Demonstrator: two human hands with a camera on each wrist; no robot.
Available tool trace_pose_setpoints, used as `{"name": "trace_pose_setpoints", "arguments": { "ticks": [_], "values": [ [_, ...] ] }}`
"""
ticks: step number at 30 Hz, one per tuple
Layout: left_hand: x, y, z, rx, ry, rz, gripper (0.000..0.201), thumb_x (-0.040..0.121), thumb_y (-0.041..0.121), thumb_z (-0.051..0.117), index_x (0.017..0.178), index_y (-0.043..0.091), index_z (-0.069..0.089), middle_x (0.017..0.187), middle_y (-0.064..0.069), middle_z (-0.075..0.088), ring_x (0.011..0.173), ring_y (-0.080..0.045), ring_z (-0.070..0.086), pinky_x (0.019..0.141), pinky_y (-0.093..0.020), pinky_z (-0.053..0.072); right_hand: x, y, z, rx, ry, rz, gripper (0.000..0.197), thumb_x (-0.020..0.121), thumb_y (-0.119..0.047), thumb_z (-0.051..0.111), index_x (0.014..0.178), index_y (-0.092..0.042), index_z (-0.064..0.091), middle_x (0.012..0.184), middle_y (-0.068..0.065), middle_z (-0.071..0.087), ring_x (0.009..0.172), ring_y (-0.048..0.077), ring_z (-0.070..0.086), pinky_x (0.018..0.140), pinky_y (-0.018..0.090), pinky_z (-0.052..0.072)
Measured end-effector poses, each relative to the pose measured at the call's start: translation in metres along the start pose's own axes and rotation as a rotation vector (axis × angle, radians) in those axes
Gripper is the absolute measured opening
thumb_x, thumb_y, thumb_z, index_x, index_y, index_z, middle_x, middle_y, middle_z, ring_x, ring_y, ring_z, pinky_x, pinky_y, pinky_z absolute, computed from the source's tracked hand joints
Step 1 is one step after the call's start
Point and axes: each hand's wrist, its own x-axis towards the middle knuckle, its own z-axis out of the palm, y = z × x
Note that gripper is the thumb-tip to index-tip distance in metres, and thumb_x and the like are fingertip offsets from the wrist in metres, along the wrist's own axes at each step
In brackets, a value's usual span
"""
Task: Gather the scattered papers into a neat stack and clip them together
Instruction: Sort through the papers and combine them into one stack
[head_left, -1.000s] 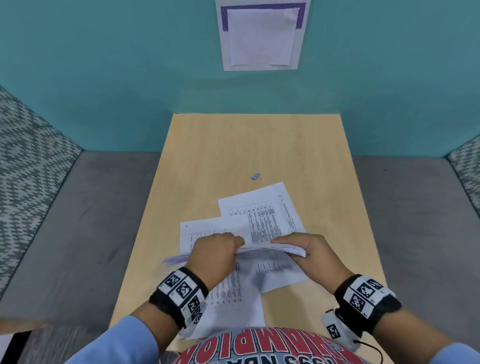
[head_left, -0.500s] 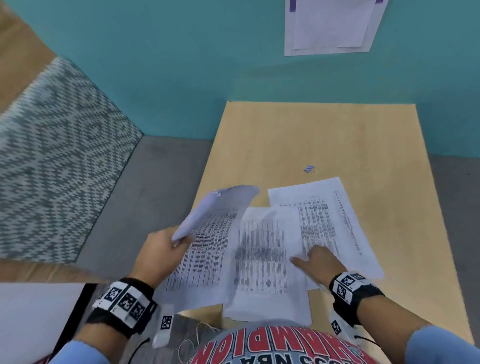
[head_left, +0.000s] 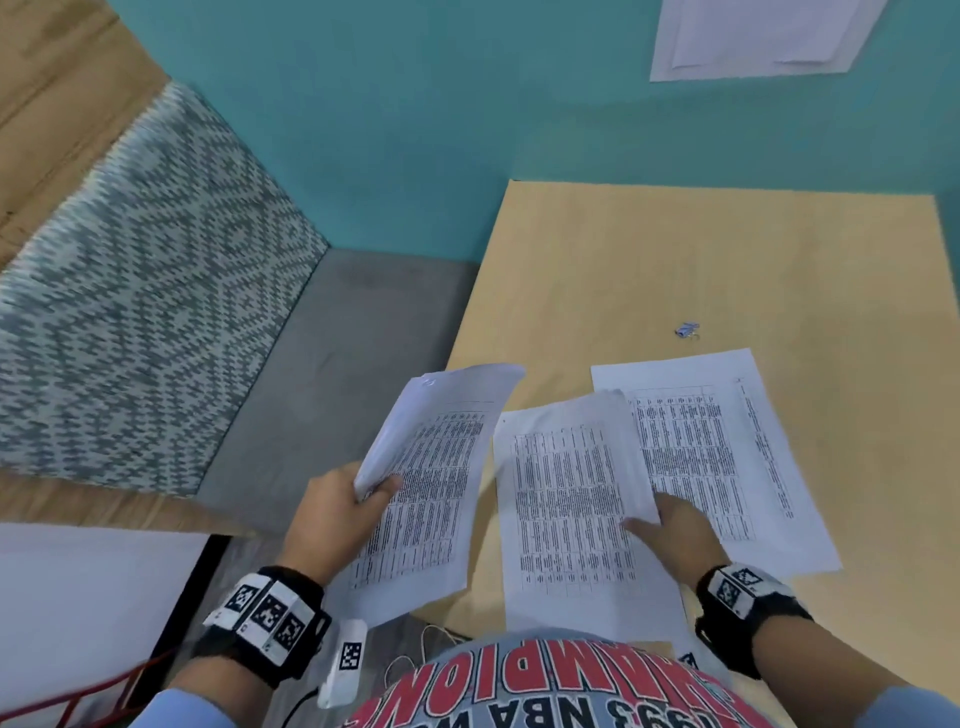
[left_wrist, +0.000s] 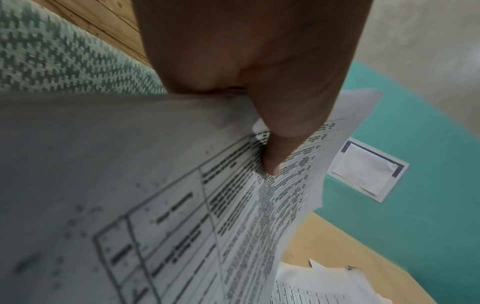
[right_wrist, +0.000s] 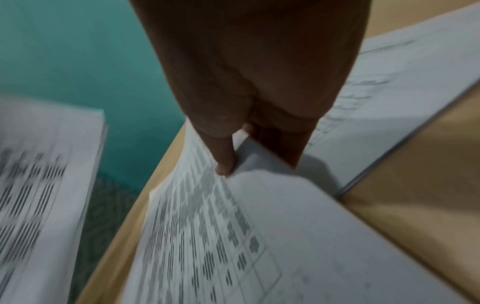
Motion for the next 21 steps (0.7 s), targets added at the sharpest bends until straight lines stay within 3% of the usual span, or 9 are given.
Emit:
{"name": "trace_pose_setpoints", "arguments": {
  "ticks": [3, 5, 7, 8, 9, 11, 14, 18, 21],
  "values": [
    [0.006, 0.010, 0.001, 0.031, -0.022, 0.019, 0.048, 0.096, 0.038, 0.074, 0.064, 0.011, 0.052, 0.050, 0.005, 0.043, 0.043, -0.013, 0.035, 0.043, -0.025, 0.030, -0.007, 0.007, -0.034, 0.228, -0.024, 0.098, 0.036, 0.097, -0.024, 0.073, 0.065, -0.021, 0.058, 0.044, -0.013, 0.055, 0.041, 0.008, 0.051, 0.050, 0.023, 0.037],
    [0.010, 0.018, 0.004, 0.045, -0.036, 0.041, 0.049, 0.096, 0.037, 0.075, 0.062, 0.013, 0.049, 0.049, 0.005, 0.043, 0.043, -0.014, 0.037, 0.043, -0.025, 0.031, -0.005, 0.017, -0.056, 0.275, 0.042, 0.140, 0.050, 0.082, -0.035, 0.087, 0.059, -0.019, 0.045, 0.048, -0.005, 0.039, 0.044, 0.015, 0.036, 0.057, 0.025, 0.028],
    [0.014, 0.027, 0.010, 0.039, -0.043, 0.061, 0.049, 0.095, 0.037, 0.075, 0.063, 0.009, 0.052, 0.049, 0.004, 0.044, 0.043, -0.016, 0.038, 0.044, -0.028, 0.033, -0.001, 0.026, -0.078, 0.259, 0.157, 0.167, 0.053, 0.074, -0.037, 0.092, 0.058, -0.016, 0.046, 0.055, 0.007, 0.039, 0.051, 0.020, 0.039, 0.059, 0.031, 0.029],
    [0.016, 0.031, 0.013, 0.033, -0.046, 0.070, 0.049, 0.095, 0.036, 0.076, 0.064, 0.007, 0.053, 0.049, 0.004, 0.044, 0.043, -0.016, 0.038, 0.045, -0.028, 0.033, 0.001, 0.030, -0.087, 0.221, 0.217, 0.180, 0.043, 0.074, -0.038, 0.091, 0.067, -0.008, 0.062, 0.065, 0.017, 0.057, 0.060, 0.030, 0.056, 0.062, 0.036, 0.041],
    [0.017, 0.035, 0.016, 0.028, -0.048, 0.079, 0.049, 0.095, 0.036, 0.076, 0.065, 0.004, 0.054, 0.049, 0.004, 0.043, 0.043, -0.016, 0.037, 0.046, -0.029, 0.033, 0.001, 0.033, -0.096, 0.176, 0.261, 0.189, 0.046, 0.077, -0.036, 0.090, 0.095, 0.004, 0.074, 0.096, 0.027, 0.072, 0.089, 0.041, 0.070, 0.080, 0.044, 0.052],
    [0.018, 0.044, 0.021, 0.033, -0.051, 0.099, 0.050, 0.095, 0.035, 0.076, 0.066, 0.001, 0.054, 0.049, 0.003, 0.042, 0.043, -0.016, 0.036, 0.046, -0.029, 0.032, 0.007, 0.038, -0.113, 0.102, 0.345, 0.227, 0.073, 0.083, -0.028, 0.088, 0.132, 0.016, 0.057, 0.140, 0.030, 0.061, 0.129, 0.047, 0.059, 0.109, 0.051, 0.044],
    [0.017, 0.056, 0.027, 0.046, -0.050, 0.111, 0.051, 0.095, 0.034, 0.076, 0.059, 0.013, 0.047, 0.049, 0.005, 0.042, 0.043, -0.014, 0.034, 0.045, -0.027, 0.030, 0.022, 0.046, -0.125, -0.020, 0.430, 0.292, 0.077, 0.082, -0.036, 0.088, 0.133, 0.014, 0.056, 0.139, 0.034, 0.058, 0.125, 0.048, 0.059, 0.104, 0.053, 0.050],
    [0.015, 0.062, 0.032, 0.051, -0.051, 0.115, 0.049, 0.094, 0.034, 0.077, 0.066, 0.001, 0.055, 0.048, 0.006, 0.042, 0.038, -0.008, 0.032, 0.039, -0.019, 0.028, 0.037, 0.048, -0.120, -0.323, 0.455, 0.383, 0.110, 0.052, -0.060, 0.097, 0.135, -0.001, 0.053, 0.139, 0.025, 0.049, 0.124, 0.043, 0.050, 0.095, 0.053, 0.051],
    [0.014, 0.061, 0.034, 0.032, -0.044, 0.092, 0.052, 0.094, 0.035, 0.078, 0.062, 0.004, 0.049, 0.048, 0.007, 0.041, 0.037, -0.008, 0.032, 0.038, -0.018, 0.027, 0.048, 0.046, -0.116, -0.324, 0.474, 0.366, 0.122, 0.039, -0.057, 0.101, 0.133, 0.000, 0.047, 0.135, 0.025, 0.050, 0.123, 0.042, 0.051, 0.094, 0.054, 0.052]
  ]
}}
